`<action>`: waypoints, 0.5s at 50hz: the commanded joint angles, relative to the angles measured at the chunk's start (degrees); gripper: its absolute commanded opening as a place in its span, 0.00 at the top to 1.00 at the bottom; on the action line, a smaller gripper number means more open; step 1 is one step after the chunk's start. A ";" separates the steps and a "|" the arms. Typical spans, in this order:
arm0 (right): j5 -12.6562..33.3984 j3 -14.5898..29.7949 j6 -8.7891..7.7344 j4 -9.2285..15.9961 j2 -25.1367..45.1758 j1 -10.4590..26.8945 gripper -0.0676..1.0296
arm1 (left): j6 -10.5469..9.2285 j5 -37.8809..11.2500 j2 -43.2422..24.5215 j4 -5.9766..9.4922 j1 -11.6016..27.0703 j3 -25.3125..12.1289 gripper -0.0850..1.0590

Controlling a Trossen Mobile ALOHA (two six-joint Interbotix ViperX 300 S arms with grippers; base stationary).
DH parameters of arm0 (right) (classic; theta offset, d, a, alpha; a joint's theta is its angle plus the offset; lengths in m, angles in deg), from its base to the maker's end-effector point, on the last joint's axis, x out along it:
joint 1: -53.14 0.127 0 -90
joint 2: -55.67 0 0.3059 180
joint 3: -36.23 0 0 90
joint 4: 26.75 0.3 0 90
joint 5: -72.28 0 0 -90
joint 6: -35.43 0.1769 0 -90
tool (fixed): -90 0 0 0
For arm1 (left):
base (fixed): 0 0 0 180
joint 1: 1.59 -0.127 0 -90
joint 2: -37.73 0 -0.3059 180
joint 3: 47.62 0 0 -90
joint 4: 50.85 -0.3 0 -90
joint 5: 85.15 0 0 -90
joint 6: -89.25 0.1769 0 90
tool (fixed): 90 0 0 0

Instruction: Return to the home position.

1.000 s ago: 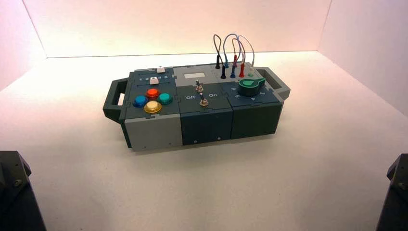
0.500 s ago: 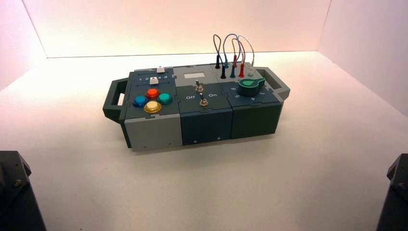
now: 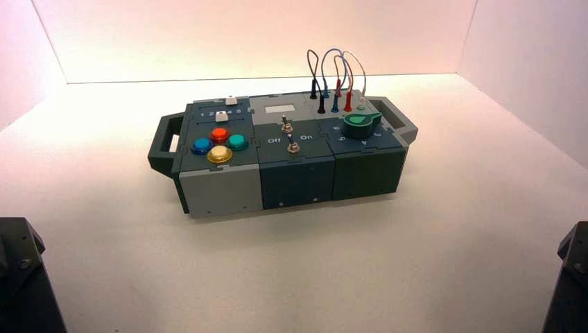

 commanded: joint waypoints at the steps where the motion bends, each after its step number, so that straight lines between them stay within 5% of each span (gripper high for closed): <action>1: -0.53 0.53 0.18 0.35 -0.18 -0.09 0.96 | -0.44 0.26 1.49 0.09 -0.35 -0.44 0.95; 25: -0.97 0.00 0.18 0.62 -0.18 -0.09 0.96 | -0.70 0.00 2.46 0.09 -0.35 -0.26 0.95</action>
